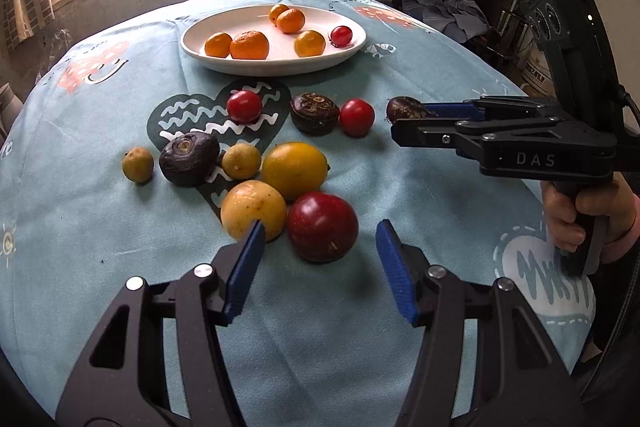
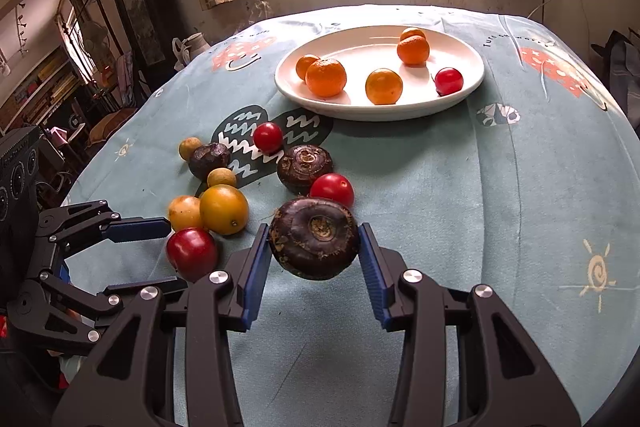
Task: Organize fruits
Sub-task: 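Grasp a dark brown round fruit with the right tool while the left tool grasps a red plum, then lower the brown fruit and red plum onto the white plate and open both tools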
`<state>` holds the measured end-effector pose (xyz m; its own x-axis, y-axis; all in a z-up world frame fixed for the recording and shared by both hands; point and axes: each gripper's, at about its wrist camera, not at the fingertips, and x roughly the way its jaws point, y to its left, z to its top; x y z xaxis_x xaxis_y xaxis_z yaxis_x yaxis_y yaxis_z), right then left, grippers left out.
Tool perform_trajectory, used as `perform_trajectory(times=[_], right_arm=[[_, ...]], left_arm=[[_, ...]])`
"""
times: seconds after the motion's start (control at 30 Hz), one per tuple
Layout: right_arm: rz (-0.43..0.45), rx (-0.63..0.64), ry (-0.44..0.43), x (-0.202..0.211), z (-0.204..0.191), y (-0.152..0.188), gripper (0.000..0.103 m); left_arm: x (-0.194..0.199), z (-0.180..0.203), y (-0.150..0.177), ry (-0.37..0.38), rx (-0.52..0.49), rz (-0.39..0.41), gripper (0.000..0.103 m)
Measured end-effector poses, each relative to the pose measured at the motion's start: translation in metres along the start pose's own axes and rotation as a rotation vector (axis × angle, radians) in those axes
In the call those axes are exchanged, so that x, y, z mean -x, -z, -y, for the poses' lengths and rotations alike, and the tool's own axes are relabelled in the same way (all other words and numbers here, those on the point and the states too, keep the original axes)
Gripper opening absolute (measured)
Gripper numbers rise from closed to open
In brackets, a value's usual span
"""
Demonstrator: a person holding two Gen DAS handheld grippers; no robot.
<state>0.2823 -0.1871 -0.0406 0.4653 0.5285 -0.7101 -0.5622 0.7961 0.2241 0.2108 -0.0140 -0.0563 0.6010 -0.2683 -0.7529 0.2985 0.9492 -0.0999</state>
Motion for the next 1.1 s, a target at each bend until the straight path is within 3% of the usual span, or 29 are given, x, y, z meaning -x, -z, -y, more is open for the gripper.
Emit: perform_trajectory(times=[0.1, 0.5, 0.8, 1.1], right_arm=[[0.0, -0.001, -0.002, 0.0, 0.0, 0.0, 0.044], [0.01, 0.003, -0.01, 0.005, -0.002, 0.0, 0.044], [0.008, -0.003, -0.005, 0.005, 0.0, 0.0, 0.044], [-0.001, -0.011, 0.009, 0.002, 0.002, 0.0, 0.044]], left_arm=[[-0.001, 0.006, -0.004, -0.005, -0.003, 0.003, 0.059], [-0.023, 0.009, -0.013, -0.037, 0.001, -0.062, 0.042], [-0.026, 0.02, -0.012, -0.114, -0.038, -0.083, 0.041], [-0.013, 0.013, -0.008, -0.084, 0.015, -0.052, 0.04]])
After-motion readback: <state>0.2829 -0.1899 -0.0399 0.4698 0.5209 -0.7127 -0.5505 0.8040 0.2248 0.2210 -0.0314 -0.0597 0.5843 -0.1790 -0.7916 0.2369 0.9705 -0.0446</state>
